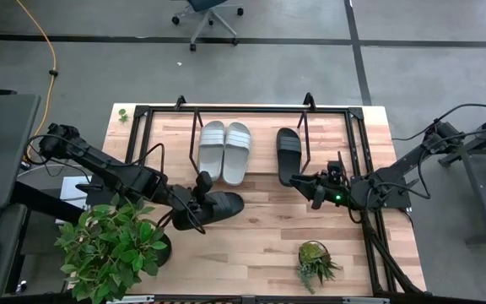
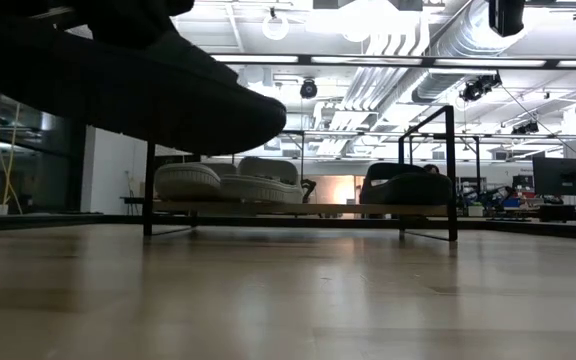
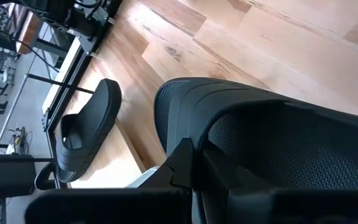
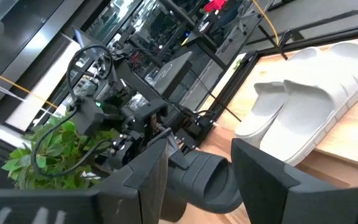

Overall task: Pick and place slides into the shelf
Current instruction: Put the black slide on the shelf

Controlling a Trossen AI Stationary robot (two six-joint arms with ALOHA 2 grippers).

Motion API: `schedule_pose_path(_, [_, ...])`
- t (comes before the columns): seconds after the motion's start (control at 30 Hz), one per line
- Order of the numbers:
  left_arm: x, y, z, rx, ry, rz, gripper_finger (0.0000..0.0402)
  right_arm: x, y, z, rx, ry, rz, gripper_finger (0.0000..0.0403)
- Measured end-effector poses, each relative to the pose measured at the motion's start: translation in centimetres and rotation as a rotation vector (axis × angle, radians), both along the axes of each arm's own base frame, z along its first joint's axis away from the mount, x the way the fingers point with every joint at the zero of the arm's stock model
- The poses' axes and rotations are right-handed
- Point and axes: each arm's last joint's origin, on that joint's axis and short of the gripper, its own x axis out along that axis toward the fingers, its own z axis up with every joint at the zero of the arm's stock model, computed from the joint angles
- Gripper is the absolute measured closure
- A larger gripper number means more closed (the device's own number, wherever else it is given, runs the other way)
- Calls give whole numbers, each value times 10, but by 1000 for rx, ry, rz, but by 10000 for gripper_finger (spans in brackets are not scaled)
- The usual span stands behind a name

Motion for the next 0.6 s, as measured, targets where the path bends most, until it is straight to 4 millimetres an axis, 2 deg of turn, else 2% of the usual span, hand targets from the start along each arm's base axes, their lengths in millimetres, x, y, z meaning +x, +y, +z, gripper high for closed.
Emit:
schedule_pose_path(0.17, [2, 0, 6, -1, -29, 19, 398, 0, 0, 0, 7, -1, 13, 235])
schedule_pose_path(0.6, [13, 4, 61, 160, -201, 122, 397, 0, 1, 0, 30, -13, 19, 235])
